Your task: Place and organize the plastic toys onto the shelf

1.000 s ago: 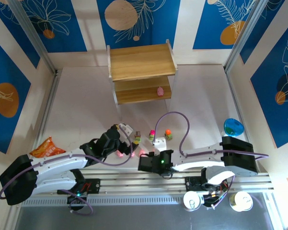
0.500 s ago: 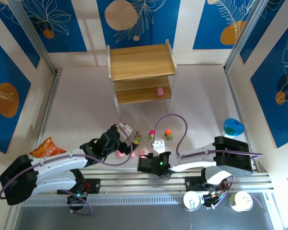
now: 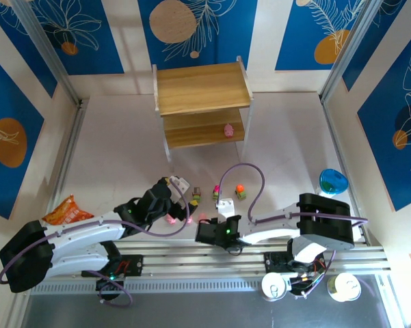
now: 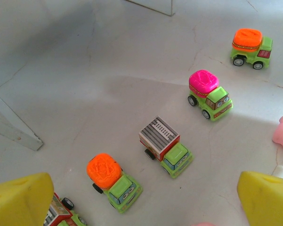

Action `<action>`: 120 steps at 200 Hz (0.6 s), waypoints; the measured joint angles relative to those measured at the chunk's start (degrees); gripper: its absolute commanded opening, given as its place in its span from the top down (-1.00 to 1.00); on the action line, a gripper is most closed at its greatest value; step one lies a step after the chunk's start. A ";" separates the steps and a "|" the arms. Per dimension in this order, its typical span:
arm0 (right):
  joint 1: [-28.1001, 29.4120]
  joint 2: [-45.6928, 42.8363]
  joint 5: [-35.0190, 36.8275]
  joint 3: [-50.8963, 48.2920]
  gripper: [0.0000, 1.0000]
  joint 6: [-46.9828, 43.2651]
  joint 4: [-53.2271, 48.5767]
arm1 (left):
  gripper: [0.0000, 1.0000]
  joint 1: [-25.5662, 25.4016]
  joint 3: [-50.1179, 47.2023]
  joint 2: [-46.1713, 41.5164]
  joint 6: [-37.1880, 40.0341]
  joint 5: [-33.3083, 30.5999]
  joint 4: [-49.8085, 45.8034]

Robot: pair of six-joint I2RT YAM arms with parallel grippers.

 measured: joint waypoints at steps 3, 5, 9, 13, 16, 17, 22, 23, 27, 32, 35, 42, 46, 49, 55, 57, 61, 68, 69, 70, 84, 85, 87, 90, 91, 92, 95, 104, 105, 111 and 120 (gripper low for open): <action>-0.07 0.09 -0.02 0.00 0.09 0.00 -0.02 | -1.00 0.00 0.00 0.00 0.00 0.00 0.00; -0.11 0.09 -0.02 0.00 0.08 0.00 -0.02 | -1.00 0.00 0.00 0.00 0.00 0.00 0.00; -0.22 0.20 -0.02 0.02 0.08 0.00 -0.02 | -1.00 0.00 0.00 0.00 0.00 0.00 0.00; -0.31 0.31 -0.04 0.04 0.09 0.00 0.00 | -1.00 0.00 0.00 0.00 0.00 0.00 0.00; -0.33 0.35 -0.09 0.04 0.09 -0.02 0.02 | -1.00 0.00 0.00 0.00 0.00 0.00 0.00; -0.35 0.39 -0.09 0.04 0.09 -0.02 0.04 | -1.00 0.00 0.00 0.00 0.00 0.00 0.00; -0.48 0.55 -0.15 0.04 0.10 -0.02 0.02 | -1.00 0.00 0.00 0.00 0.00 0.00 0.00; -0.55 0.57 -0.20 0.04 0.10 -0.02 0.02 | -1.00 0.00 0.00 0.00 0.00 0.00 0.00; -0.63 0.68 -0.22 0.07 0.10 -0.02 0.04 | -1.00 0.00 0.00 0.00 0.00 0.00 0.00; -0.74 0.83 -0.26 0.07 0.11 -0.07 0.04 | -1.00 0.00 0.00 0.00 0.00 0.00 0.00; -0.79 0.90 -0.26 0.04 0.11 -0.07 0.04 | -1.00 0.00 0.00 0.00 0.00 0.00 0.00; -0.94 1.03 -0.33 0.04 0.11 -0.11 0.07 | -1.00 0.00 0.00 0.00 0.00 -0.02 0.00; -1.03 1.05 -0.39 0.07 0.11 -0.22 0.09 | -1.00 0.00 0.00 0.00 0.00 -0.02 0.00; -1.05 1.05 -0.42 0.04 0.11 -0.24 0.11 | -1.00 0.00 0.00 0.00 0.00 -0.02 0.00; -1.07 1.05 -0.42 0.04 0.11 -0.26 0.22 | -1.00 0.00 0.00 0.00 0.00 -0.02 0.00; -1.11 1.05 -0.42 0.04 0.11 -0.26 0.26 | -1.00 0.00 0.00 0.00 0.00 -0.02 0.00; -1.16 1.05 -0.44 0.04 0.11 -0.28 0.44 | -1.00 0.00 0.00 0.00 0.00 -0.02 0.00; -1.16 1.05 -0.44 0.07 0.11 -0.31 0.66 | -1.00 0.00 0.00 0.00 0.00 -0.02 0.00; -1.16 1.05 -0.44 0.07 0.11 -0.33 0.70 | -1.00 0.00 0.00 0.00 0.00 -0.02 0.00; -1.16 1.05 -0.44 0.04 0.11 -0.35 0.72 | -1.00 0.00 0.00 0.00 -0.02 -0.02 0.00; -1.16 1.05 -0.42 0.04 0.10 -0.72 1.31 | -1.00 0.00 0.00 0.00 0.00 -0.02 0.00; -1.16 1.05 -0.42 0.04 0.10 -0.74 1.36 | -1.00 0.00 0.00 0.00 0.00 -0.02 0.00; -1.16 1.05 -0.42 0.04 0.10 -0.85 1.40 | -1.00 0.00 0.00 0.00 0.00 -0.02 0.00; -1.16 1.05 -0.42 0.07 0.10 -0.94 1.51 | -1.00 0.00 0.00 0.00 0.00 -0.02 0.00; -1.16 1.05 -0.42 0.07 0.10 -0.94 1.53 | -1.00 0.00 0.00 0.00 0.00 -0.02 0.00; -1.16 1.05 -0.42 0.04 0.09 -0.94 1.60 | -1.00 0.00 0.00 0.00 0.00 -0.02 0.00; -1.16 1.05 -0.42 0.04 0.09 -1.09 1.68 | -1.00 0.00 0.00 0.00 0.00 -0.02 0.00; -1.33 1.05 -0.44 0.04 0.09 -1.36 1.95 | -1.00 0.00 0.00 0.00 0.00 -0.02 0.00; -1.36 1.05 -0.42 0.04 0.09 -1.36 1.99 | -1.00 0.00 0.00 0.00 0.00 -0.02 0.00; -1.49 1.05 -0.44 0.07 0.09 -1.46 2.19 | -1.00 0.00 0.00 0.02 0.00 -0.02 0.00; -1.64 1.05 -0.44 0.07 0.09 -1.57 2.51 | -1.00 0.00 0.00 0.04 0.00 -0.02 0.00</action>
